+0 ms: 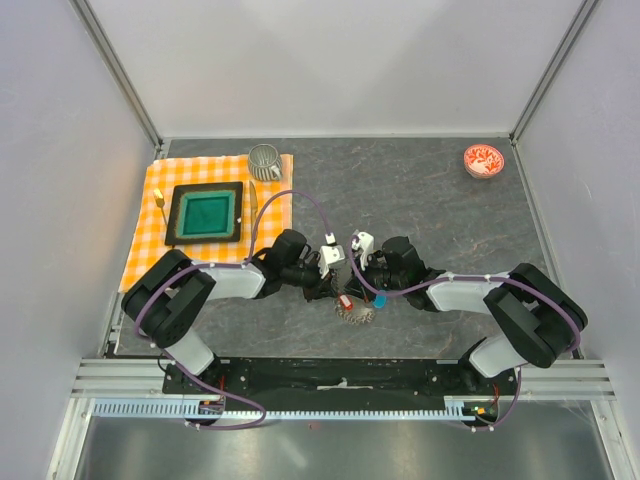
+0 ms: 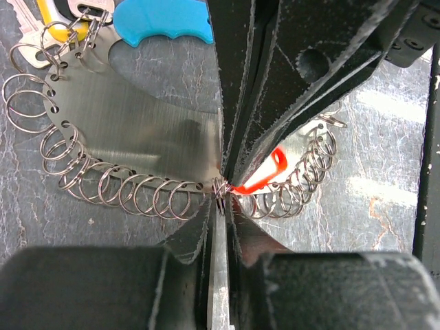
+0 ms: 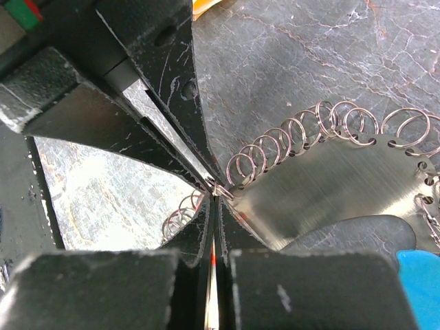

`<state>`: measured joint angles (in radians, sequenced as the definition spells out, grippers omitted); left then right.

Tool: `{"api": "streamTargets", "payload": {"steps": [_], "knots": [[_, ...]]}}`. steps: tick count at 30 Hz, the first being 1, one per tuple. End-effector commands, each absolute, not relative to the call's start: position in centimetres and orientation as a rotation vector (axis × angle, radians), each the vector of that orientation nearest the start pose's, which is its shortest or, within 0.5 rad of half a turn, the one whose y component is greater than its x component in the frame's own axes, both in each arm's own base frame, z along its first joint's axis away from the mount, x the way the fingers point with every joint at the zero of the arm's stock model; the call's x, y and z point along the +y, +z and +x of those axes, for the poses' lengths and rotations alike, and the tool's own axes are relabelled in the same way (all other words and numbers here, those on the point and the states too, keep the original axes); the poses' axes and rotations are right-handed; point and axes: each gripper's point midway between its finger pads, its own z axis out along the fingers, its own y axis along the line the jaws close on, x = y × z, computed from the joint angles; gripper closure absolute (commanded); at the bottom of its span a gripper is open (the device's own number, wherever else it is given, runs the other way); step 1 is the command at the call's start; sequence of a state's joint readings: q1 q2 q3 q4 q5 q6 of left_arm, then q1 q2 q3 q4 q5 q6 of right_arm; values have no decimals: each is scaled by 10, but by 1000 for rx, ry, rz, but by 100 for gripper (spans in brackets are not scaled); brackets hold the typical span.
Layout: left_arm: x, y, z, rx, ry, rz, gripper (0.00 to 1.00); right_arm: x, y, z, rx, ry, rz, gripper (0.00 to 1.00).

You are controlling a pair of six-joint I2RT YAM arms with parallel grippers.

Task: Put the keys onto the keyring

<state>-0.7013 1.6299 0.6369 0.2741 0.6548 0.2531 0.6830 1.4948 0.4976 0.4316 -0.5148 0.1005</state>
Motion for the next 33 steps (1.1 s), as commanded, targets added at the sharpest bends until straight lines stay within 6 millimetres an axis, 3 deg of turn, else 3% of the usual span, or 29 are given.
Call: {"api": "streamTargets", "payload": {"steps": [1, 16, 24, 33], "knots": [[-312, 37, 212, 1844, -1004, 1344, 88, 296, 63, 224, 1943, 988, -925, 100], [-310, 38, 209, 1850, -1009, 1339, 82, 274, 49, 242, 2067, 793, -812, 100], [-311, 36, 211, 1866, -1009, 1331, 80, 274, 51, 241, 2061, 804, -813, 100], [-319, 45, 231, 1905, -970, 1217, 68, 276, 52, 241, 2056, 813, -815, 100]]}}
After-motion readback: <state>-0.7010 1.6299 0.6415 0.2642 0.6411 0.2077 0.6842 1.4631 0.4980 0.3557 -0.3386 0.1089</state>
